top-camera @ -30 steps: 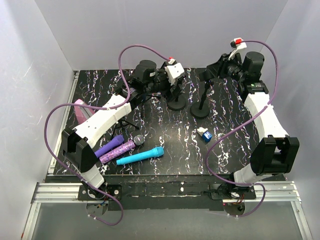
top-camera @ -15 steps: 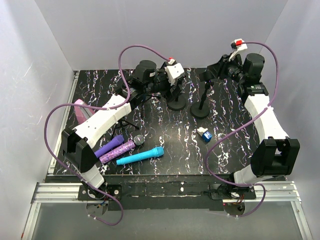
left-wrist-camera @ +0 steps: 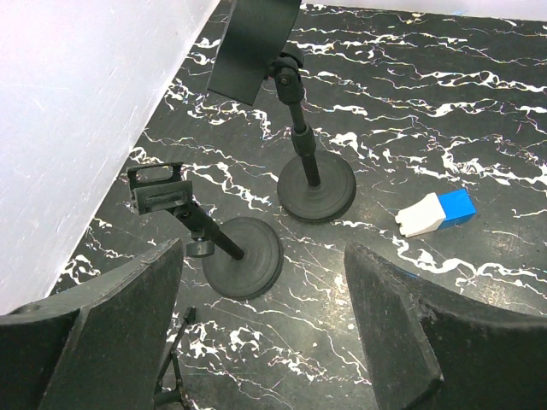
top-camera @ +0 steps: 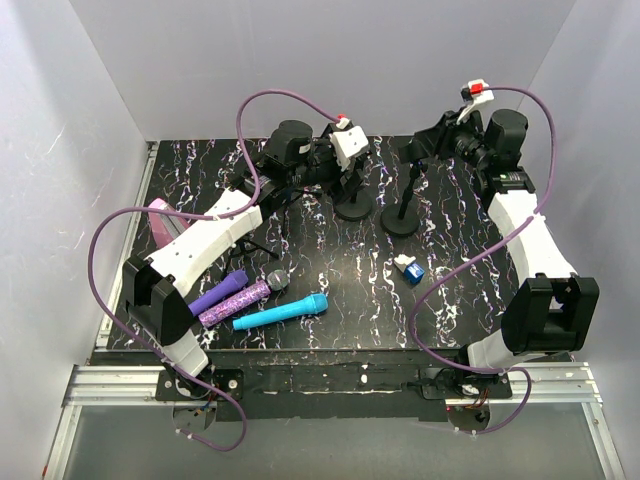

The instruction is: Remove the microphone from the stand

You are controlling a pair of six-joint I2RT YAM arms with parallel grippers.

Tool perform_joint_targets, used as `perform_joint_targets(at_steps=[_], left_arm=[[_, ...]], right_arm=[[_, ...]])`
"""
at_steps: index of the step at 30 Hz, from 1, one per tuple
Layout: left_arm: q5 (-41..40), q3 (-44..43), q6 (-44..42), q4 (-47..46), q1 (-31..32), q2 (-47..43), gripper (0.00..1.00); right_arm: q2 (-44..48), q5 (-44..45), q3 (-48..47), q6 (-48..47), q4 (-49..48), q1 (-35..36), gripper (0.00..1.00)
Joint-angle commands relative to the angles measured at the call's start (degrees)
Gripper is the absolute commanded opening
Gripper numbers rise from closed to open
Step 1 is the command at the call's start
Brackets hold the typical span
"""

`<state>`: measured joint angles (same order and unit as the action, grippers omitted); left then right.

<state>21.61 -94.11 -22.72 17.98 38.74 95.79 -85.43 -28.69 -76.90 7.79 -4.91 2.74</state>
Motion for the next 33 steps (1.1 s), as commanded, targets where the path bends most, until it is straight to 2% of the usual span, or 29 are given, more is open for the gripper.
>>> perform_joint_targets(at_steps=[1,14,15,18,22,26,30,33], left_arm=[[-0.3,0.9,-0.2,0.4,0.3,-3.9,0.76],[-0.8,1.9,-0.6,0.7,0.2,-4.9,0.76],[-0.8,2.0,-0.6,0.7,0.3,-4.9,0.76],[-1.1,1.7,-0.6,0.7,0.3,-4.9,0.77],[-2.4,1.9,-0.3,0.6,0.3,-5.2,0.82],[-5.7,2.6,2.8,-0.6,0.2,-5.7,0.98],[-8.6,3.8,5.1,-0.5,0.2,-6.6,0.98],[-11.7,5.0,8.0,0.0,0.1,-7.8,0.98]], right_arm=[[-2.1,0.8,4.2,-2.3,11.7,0.0,0.32],[-2.1,1.9,8.8,-3.4,12.0,0.0,0.32],[-1.9,2.1,8.2,-3.2,11.9,0.0,0.36],[-0.6,4.2,5.5,-1.9,11.8,0.0,0.55],[1.0,7.8,-1.1,-3.6,16.0,-0.1,0.78],[3.3,11.0,-6.5,-6.6,22.2,-0.3,0.83],[3.8,17.2,-12.6,-5.2,33.6,-0.3,0.85],[2.7,27.3,-16.9,-0.8,42.1,-0.3,0.86]])
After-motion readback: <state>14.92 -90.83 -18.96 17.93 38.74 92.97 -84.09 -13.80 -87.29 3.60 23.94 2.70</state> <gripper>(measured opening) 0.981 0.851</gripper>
